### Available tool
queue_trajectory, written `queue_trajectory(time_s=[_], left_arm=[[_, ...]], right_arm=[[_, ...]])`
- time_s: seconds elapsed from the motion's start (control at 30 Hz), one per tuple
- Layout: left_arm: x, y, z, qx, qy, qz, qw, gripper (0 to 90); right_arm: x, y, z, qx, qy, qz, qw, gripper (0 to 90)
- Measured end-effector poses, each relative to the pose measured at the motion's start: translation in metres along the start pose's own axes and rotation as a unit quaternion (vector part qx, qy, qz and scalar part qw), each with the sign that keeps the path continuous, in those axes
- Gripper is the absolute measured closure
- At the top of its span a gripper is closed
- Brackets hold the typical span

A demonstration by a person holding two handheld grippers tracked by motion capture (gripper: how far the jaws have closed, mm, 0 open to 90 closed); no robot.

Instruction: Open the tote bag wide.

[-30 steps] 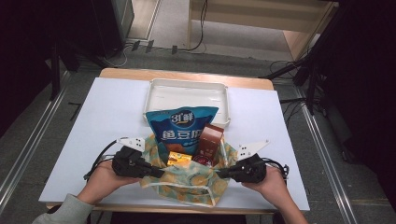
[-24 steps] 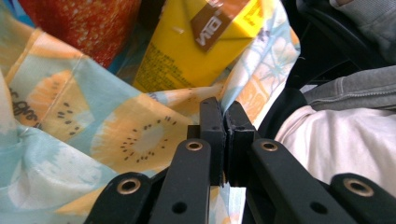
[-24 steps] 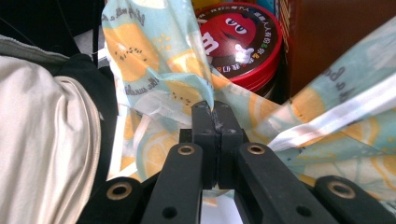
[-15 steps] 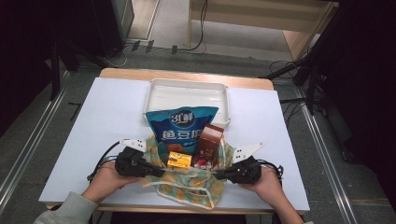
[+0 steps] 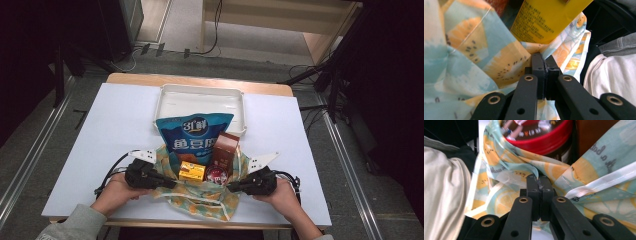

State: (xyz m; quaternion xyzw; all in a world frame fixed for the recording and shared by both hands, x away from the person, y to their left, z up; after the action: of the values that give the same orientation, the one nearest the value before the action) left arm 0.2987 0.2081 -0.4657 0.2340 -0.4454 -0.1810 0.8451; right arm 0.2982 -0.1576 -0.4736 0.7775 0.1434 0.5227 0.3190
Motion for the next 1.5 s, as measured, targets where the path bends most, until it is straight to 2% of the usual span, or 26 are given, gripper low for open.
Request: queue_trajectory(time_s=[0.07, 0.17, 0.23, 0.33, 0.4, 0.47, 0.53, 0.67, 0.73, 0.9, 0.97, 1.07, 1.2, 1.3, 1.5], left_arm=[[-0.001, -0.001, -0.002, 0.002, 0.002, -0.007, 1.0000, 89.8], [-0.004, -0.002, -0.006, 0.007, 0.017, -0.016, 0.9997, 89.9], [-0.005, -0.002, -0.008, 0.009, 0.024, -0.019, 0.9995, 89.8], [-0.006, -0.002, -0.011, 0.014, 0.025, -0.021, 0.9994, 89.9], [-0.008, -0.002, -0.014, 0.014, 0.034, -0.026, 0.9990, 90.0], [-0.009, -0.002, -0.015, 0.014, 0.044, -0.030, 0.9985, 89.9], [-0.010, -0.001, -0.015, 0.013, 0.044, -0.035, 0.9983, 89.7], [-0.012, 0.000, -0.015, 0.015, 0.040, -0.033, 0.9985, 90.0], [-0.012, 0.001, -0.015, 0.021, 0.045, -0.027, 0.9984, 90.0], [-0.012, 0.003, -0.015, 0.030, 0.047, -0.031, 0.9980, 88.9], [-0.012, 0.005, -0.015, 0.024, 0.054, -0.032, 0.9977, 86.2], [-0.012, 0.007, -0.013, 0.020, 0.049, -0.028, 0.9982, 81.7], [-0.010, 0.012, -0.009, 0.019, 0.044, -0.022, 0.9986, 73.4], [-0.007, 0.015, -0.005, 0.021, 0.032, -0.015, 0.9992, 66.6], [-0.004, 0.019, 0.004, 0.021, 0.020, -0.021, 0.9994, 56.0]], right_arm=[[-0.001, -0.002, 0.001, -0.003, 0.002, -0.005, 1.0000, 90.0], [-0.004, -0.007, 0.003, -0.021, 0.009, -0.032, 0.9992, 90.0], [-0.006, -0.009, 0.006, -0.020, 0.000, -0.042, 0.9989, 90.0], [-0.007, -0.010, 0.009, -0.019, 0.000, -0.041, 0.9990, 90.0], [-0.008, -0.010, 0.011, -0.014, -0.004, -0.038, 0.9992, 90.0], [-0.009, -0.009, 0.013, -0.009, -0.019, -0.038, 0.9991, 90.0], [-0.009, -0.009, 0.013, -0.009, -0.027, -0.040, 0.9988, 90.0], [-0.010, -0.008, 0.013, -0.008, -0.021, -0.040, 0.9989, 90.0], [-0.010, -0.008, 0.014, -0.010, -0.020, -0.040, 0.9990, 90.0], [-0.009, -0.007, 0.011, -0.018, -0.012, -0.047, 0.9987, 90.0], [-0.009, -0.006, 0.010, -0.017, -0.014, -0.050, 0.9985, 90.0], [-0.008, -0.004, 0.010, -0.017, -0.013, -0.049, 0.9986, 89.5], [-0.007, 0.001, 0.008, -0.014, -0.008, -0.040, 0.9991, 79.8], [-0.005, 0.008, 0.006, -0.016, -0.008, -0.027, 0.9995, 73.4], [-0.001, 0.021, 0.003, -0.011, -0.013, 0.000, 0.9999, 61.4]])
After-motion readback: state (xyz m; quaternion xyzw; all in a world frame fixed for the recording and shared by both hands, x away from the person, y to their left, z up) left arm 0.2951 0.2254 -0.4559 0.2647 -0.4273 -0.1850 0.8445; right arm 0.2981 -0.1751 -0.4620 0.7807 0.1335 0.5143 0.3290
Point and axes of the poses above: each handheld gripper's, and its own axes: y roughly backward along the jaws, x roughly out of its top, z roughly to its right, the point moved 1 cm from there along -y, roughly forward along the jaws, and after that the axes turned 6 degrees about -x, right-handed, at the moved point
